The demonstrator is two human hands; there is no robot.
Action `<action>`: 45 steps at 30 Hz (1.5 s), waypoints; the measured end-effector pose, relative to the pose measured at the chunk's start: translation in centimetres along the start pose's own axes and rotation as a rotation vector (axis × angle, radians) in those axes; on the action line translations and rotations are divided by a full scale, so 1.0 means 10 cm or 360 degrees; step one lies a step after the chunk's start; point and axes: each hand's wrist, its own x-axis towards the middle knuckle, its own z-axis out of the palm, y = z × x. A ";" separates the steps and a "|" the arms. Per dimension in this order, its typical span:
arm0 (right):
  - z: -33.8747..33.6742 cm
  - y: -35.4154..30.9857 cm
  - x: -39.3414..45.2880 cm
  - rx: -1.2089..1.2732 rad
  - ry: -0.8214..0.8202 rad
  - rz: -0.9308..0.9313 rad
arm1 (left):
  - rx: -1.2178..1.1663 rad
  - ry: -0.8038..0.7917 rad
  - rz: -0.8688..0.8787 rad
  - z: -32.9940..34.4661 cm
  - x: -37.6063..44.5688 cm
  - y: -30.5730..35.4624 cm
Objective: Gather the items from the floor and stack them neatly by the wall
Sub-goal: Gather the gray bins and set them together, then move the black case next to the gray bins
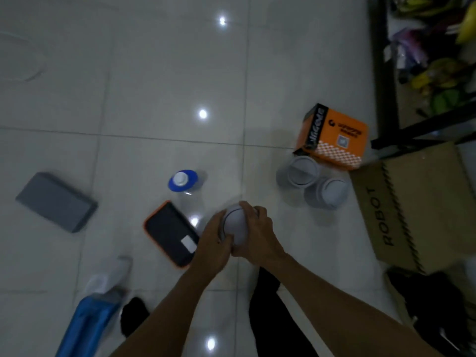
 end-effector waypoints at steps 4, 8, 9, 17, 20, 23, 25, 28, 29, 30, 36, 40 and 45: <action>-0.43 0.68 0.10 -0.0002 0.0088 0.0201 | 0.0035 -0.0330 -0.0094 0.79 0.41 0.13; -0.70 1.30 0.33 0.0032 0.0187 0.0350 | 0.0156 -0.0596 -0.0111 1.46 0.82 0.37; -0.74 1.42 0.40 0.0035 0.0200 0.0396 | 0.0193 -0.0634 -0.0099 1.59 0.93 0.37; -0.67 2.07 0.75 -0.0082 0.0162 0.0533 | 0.0396 -0.0739 -0.0358 2.01 1.29 0.05; -0.64 2.10 0.75 -0.0055 0.0189 0.0571 | 0.0416 -0.0746 -0.0387 1.96 1.26 -0.08; -0.59 2.09 0.73 -0.0096 0.0183 0.0574 | 0.0472 -0.0754 -0.0401 1.86 1.21 -0.13; -0.55 2.06 0.71 -0.0165 0.0166 0.0587 | 0.0491 -0.0765 -0.0427 1.76 1.18 -0.18; -0.49 1.90 0.61 -0.0345 0.0316 0.0492 | 0.0426 -0.0722 -0.0473 1.58 1.08 -0.20; -0.46 1.81 0.58 -0.0386 0.0392 0.0404 | 0.0387 -0.0679 -0.0475 1.49 1.02 -0.19; -0.42 1.70 0.54 -0.0392 0.0451 0.0308 | 0.0352 -0.0617 -0.0459 1.41 0.97 -0.20; 0.04 0.86 0.23 -0.0361 0.0525 -0.0255 | 0.0073 -0.0031 -0.0299 0.69 0.52 -0.31; 0.60 0.30 0.07 -0.0268 0.0393 -0.0424 | -0.0031 0.0201 -0.0310 0.05 0.09 -0.51; 1.29 -0.20 -0.05 -0.0155 0.0186 -0.0270 | -0.0103 0.0297 -0.0412 -0.63 -0.31 -0.85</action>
